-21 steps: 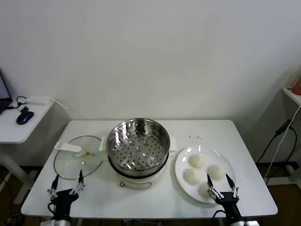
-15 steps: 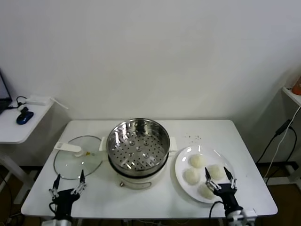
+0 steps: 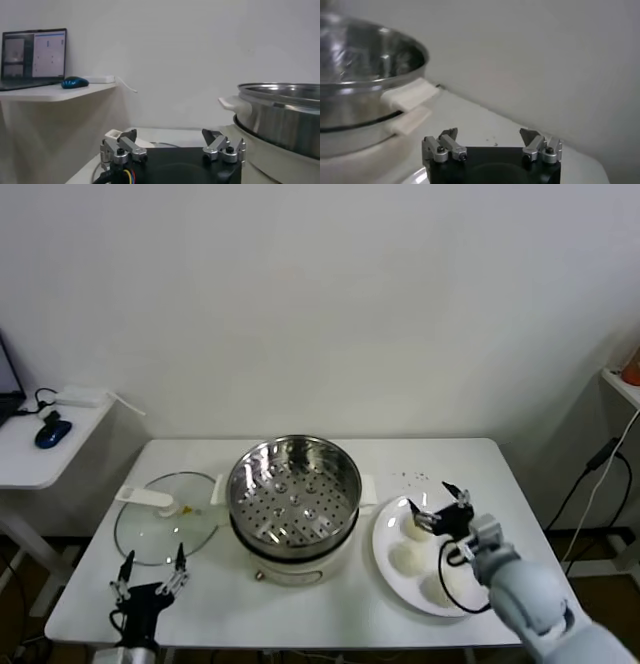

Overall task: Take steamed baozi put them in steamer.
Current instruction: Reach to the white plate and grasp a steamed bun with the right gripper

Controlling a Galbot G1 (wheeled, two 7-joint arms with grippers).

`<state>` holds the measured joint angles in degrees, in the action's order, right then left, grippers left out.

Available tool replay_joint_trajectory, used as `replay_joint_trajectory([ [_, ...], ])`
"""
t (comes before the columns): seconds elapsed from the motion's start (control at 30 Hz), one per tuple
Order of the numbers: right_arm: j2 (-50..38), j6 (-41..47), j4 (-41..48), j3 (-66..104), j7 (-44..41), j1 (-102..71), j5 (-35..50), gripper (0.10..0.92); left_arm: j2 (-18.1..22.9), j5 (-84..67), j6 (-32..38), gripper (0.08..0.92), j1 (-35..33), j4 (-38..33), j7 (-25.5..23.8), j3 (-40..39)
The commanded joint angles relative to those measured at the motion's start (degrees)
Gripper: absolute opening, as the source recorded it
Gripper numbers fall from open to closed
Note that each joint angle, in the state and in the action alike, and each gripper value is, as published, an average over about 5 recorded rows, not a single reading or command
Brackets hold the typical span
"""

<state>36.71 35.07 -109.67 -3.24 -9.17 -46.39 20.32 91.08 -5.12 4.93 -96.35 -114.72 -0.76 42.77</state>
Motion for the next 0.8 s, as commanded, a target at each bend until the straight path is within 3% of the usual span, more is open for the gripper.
replay_joint_trajectory([
  [0.03, -15.6, 9.6, 2.7, -29.9, -15.2, 32.0, -2.6, 0.823, -0.1, 0.2, 0.2, 0.823, 0.0, 0.3, -0.1, -0.1],
  [0.23, -14.7, 6.8, 8.2, -69.4, -22.9, 70.4, 4.1, 0.823, -0.2, 0.7, 0.8, 0.823, 0.2, 1.3, -0.1, -0.6],
  [0.43, -8.1, -2.2, 13.3, -97.9, -31.9, 94.8, 6.3, 0.823, -0.3, 1.2, 1.0, 0.823, 0.0, 1.4, -0.4, -1.2],
  [0.63, -0.1, -12.4, 19.9, -103.6, -39.6, 99.1, 7.4, 0.823, -0.4, 1.1, 1.3, 0.823, 0.6, 2.5, -0.5, -1.3],
  [0.8, 6.6, -14.4, 24.7, -102.0, -42.0, 95.4, 9.2, 0.823, -0.9, 0.9, 1.4, 0.823, 0.7, 3.2, -0.7, -0.9],
])
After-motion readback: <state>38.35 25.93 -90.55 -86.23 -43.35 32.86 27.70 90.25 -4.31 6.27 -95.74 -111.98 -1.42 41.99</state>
